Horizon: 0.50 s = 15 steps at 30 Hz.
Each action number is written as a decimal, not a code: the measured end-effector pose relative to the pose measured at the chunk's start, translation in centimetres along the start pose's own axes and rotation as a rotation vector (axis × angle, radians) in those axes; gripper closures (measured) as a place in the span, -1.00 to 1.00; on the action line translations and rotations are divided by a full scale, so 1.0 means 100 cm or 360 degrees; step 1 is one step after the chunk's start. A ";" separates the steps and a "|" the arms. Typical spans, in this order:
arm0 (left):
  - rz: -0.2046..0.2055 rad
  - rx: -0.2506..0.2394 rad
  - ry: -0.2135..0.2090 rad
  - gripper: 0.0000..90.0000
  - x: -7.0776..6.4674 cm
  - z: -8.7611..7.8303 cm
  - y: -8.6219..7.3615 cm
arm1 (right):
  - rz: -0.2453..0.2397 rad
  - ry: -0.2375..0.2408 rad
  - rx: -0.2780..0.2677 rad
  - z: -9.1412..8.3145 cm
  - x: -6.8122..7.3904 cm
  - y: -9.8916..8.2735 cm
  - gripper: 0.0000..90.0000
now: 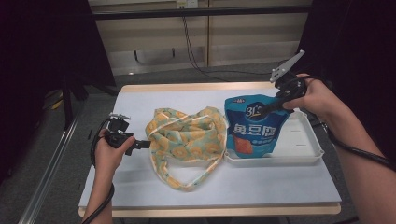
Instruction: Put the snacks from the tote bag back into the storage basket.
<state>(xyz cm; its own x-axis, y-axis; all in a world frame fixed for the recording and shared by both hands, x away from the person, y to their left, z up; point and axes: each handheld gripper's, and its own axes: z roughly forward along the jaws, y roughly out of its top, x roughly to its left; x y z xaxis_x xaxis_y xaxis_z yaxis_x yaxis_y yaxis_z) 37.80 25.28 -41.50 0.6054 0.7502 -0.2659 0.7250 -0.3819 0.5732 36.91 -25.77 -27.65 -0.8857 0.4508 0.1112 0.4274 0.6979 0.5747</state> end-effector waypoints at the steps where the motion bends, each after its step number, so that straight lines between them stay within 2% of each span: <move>1: -0.0011 -0.0013 -0.0001 -0.91 -0.001 0.001 0.000 | 0.0022 -0.0005 0.0012 -0.001 0.000 0.000 0.99; 3: -0.0030 -0.0023 -0.0002 -0.91 -0.002 0.003 0.001 | 0.0040 -0.0009 0.0016 -0.002 0.001 -0.002 0.97; 7: -0.0001 -0.0006 -0.0007 -0.91 -0.001 0.003 0.002 | 0.0058 -0.0027 -0.0019 -0.005 0.000 -0.006 0.92; 9: -0.0007 -0.0018 -0.0006 -0.91 -0.002 0.004 0.002 | 0.0061 -0.0030 -0.0023 -0.006 0.000 -0.008 0.87; 15: -0.0006 -0.0006 -0.0007 -0.91 -0.002 0.006 0.003 | 0.0103 -0.0073 -0.0016 -0.009 0.000 -0.012 0.56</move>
<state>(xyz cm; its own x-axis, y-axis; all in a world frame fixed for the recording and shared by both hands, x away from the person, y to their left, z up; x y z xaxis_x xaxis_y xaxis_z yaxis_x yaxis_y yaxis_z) 38.04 24.69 -41.70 0.6043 0.7491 -0.2715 0.7259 -0.3771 0.5752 36.23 -27.12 -27.61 -0.8468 0.5202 0.1113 0.4816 0.6608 0.5756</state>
